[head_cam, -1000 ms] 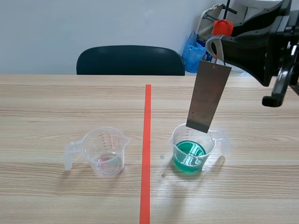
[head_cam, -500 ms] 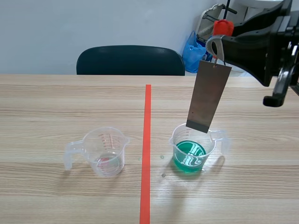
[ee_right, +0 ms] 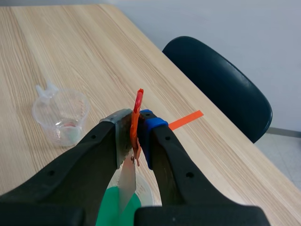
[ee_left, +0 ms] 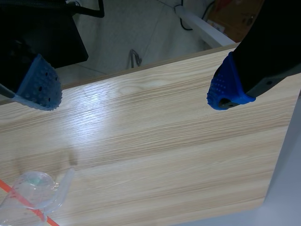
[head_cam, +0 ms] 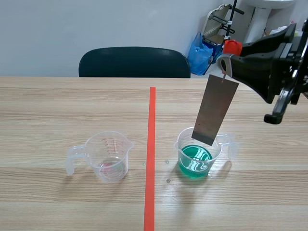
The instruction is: Do the redox reaction experiment
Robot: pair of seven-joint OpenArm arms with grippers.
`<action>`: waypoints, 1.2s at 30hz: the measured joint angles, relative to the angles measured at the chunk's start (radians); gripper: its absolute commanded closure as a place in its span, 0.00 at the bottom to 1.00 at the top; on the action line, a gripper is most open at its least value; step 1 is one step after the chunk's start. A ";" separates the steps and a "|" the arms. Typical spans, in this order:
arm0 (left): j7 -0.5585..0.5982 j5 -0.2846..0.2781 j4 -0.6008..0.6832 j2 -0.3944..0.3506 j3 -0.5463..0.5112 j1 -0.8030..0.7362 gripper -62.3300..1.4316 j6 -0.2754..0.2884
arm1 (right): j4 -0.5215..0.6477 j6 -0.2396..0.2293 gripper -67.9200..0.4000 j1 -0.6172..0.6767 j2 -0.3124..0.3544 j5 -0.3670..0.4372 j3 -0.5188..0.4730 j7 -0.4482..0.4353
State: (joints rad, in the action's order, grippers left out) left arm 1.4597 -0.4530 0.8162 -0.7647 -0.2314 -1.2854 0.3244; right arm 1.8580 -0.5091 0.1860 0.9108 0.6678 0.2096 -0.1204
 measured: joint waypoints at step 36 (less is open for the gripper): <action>0.000 0.000 0.000 0.000 0.000 0.000 0.00 0.000 | -0.308 -0.042 0.98 -0.125 -0.224 -0.268 0.173 -0.082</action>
State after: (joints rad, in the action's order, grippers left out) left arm 1.4597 -0.4534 0.8162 -0.7647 -0.2314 -1.2854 0.3244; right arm 1.5501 -0.5514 0.0612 0.6868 0.3996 0.3824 -0.2024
